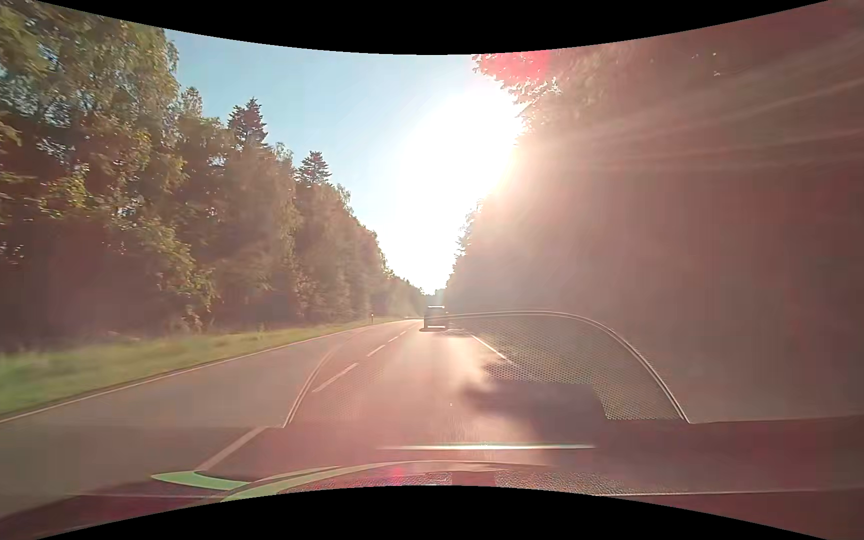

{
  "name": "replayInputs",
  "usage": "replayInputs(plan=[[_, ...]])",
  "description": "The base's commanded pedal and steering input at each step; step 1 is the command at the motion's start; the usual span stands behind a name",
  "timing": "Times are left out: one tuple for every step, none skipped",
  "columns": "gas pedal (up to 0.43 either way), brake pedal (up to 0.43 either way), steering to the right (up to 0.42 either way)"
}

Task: Follow the waypoints while adhering to traffic rules and regulations

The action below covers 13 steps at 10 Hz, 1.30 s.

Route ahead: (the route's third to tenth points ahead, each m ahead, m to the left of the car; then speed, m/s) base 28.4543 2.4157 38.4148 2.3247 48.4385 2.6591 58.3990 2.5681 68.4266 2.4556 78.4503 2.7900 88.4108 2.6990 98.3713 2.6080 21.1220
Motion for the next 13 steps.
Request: replayInputs(plan=[[0.197,0.000,0.000],[0.197,0.000,0.000],[0.177,0.000,0.001],[0.157,0.000,0.001],[0.150,0.000,0.001],[0.138,0.000,0.002],[0.130,0.000,0.002],[0.118,0.000,0.003],[0.110,0.000,0.003],[0.079,0.000,0.003],[0.059,0.000,0.003],[0.000,0.000,0.003],[0.000,0.000,0.003]])
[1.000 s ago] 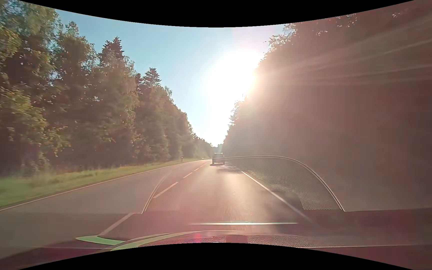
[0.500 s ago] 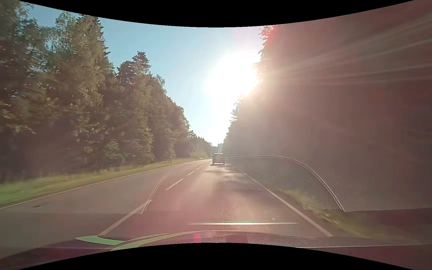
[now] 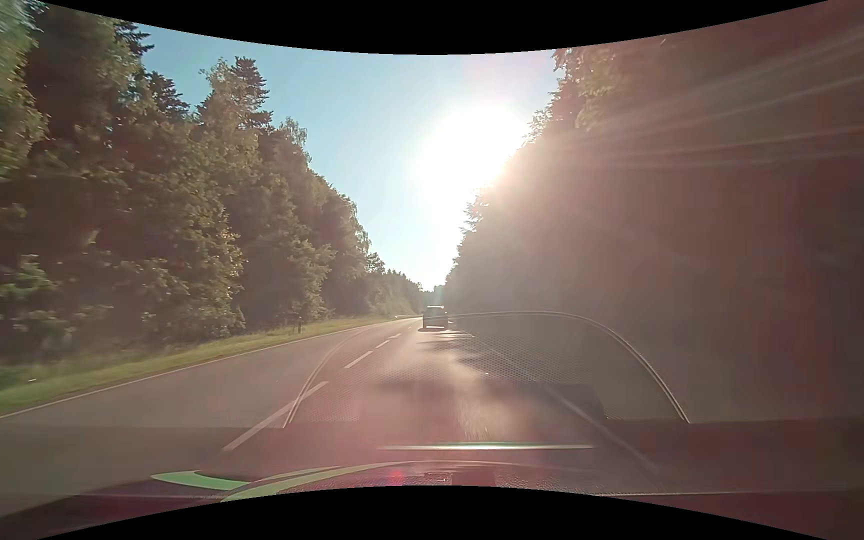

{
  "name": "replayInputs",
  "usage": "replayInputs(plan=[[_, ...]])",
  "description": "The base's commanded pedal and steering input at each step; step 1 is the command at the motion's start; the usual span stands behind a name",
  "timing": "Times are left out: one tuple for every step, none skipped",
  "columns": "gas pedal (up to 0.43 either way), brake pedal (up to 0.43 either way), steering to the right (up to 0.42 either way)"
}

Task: Follow the waypoints while adhering to traffic rules and regulations

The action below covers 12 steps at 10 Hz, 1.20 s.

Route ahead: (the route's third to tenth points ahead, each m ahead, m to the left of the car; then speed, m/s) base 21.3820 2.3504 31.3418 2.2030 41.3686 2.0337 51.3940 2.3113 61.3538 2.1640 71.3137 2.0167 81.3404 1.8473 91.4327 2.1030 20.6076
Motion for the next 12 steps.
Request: replayInputs(plan=[[0.000,0.000,0.003],[0.000,0.000,0.002],[0.000,0.000,0.001],[0.000,0.000,0.000],[0.000,0.000,0.000],[0.000,0.000,0.000],[0.000,0.000,0.000],[0.000,0.000,0.000],[0.000,0.000,0.000],[0.000,0.000,0.000],[0.000,0.000,0.001],[0.000,0.000,0.001]])
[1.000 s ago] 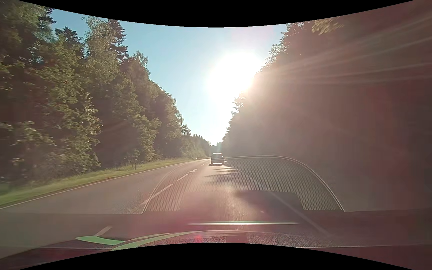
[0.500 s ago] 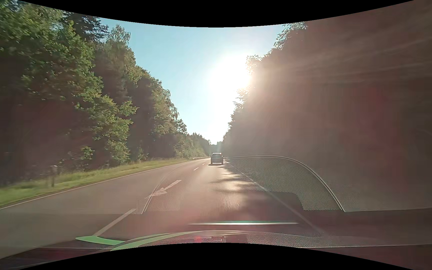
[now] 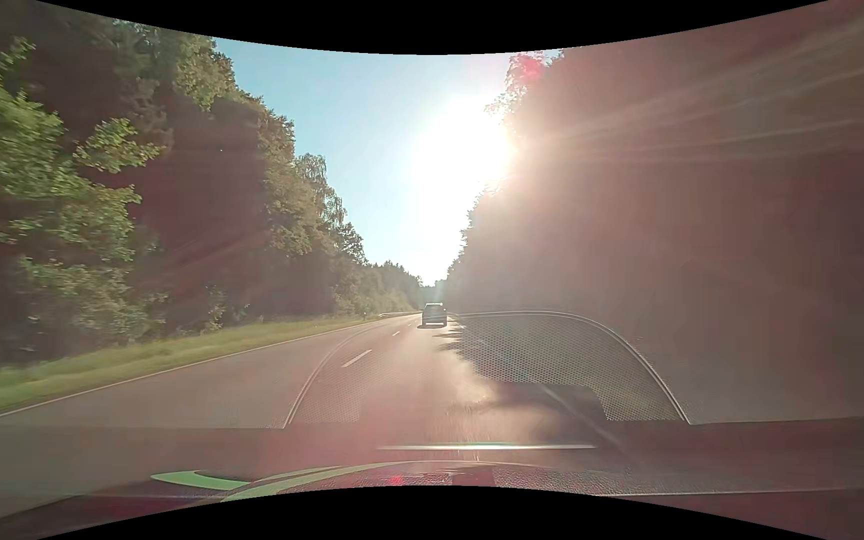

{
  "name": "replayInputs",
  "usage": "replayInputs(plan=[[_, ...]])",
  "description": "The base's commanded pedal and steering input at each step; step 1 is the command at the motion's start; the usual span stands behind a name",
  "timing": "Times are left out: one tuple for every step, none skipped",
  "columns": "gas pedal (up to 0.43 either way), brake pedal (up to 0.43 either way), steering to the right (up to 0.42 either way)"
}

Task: Follow the waypoints while adhering to traffic rules and regulations

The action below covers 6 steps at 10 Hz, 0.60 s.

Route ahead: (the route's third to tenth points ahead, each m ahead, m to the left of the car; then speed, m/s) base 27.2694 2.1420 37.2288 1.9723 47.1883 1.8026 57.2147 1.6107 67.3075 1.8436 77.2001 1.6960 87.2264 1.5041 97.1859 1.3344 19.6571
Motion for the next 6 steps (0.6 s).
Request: replayInputs(plan=[[0.000,0.000,0.001],[0.000,0.000,0.003],[0.000,0.000,0.003],[0.000,0.000,0.003],[0.000,0.000,0.003],[0.000,0.000,0.004]])
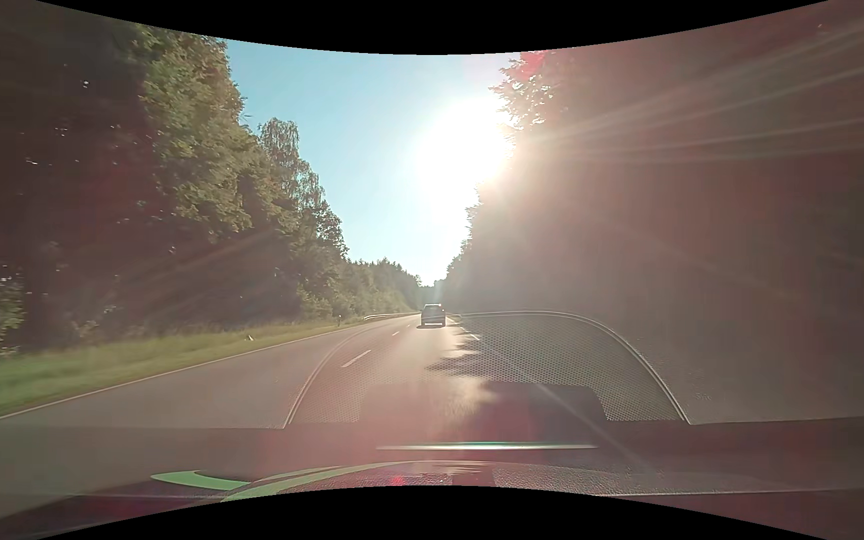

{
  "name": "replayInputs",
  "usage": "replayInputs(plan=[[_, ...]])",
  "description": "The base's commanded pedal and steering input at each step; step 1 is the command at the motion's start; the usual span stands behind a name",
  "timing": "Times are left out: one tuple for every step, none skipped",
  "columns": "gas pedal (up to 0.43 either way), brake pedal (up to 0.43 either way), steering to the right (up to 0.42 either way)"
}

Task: Follow the waypoints while adhering to traffic rules and regulations

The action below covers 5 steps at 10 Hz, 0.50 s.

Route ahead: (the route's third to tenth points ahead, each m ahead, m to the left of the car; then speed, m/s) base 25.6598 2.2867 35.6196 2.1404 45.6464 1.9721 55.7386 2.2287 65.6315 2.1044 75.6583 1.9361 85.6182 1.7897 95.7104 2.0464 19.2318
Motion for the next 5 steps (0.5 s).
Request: replayInputs(plan=[[0.000,0.000,0.004],[0.000,0.000,0.004],[0.000,0.000,0.004],[0.000,0.000,0.004],[0.000,0.000,0.004]])
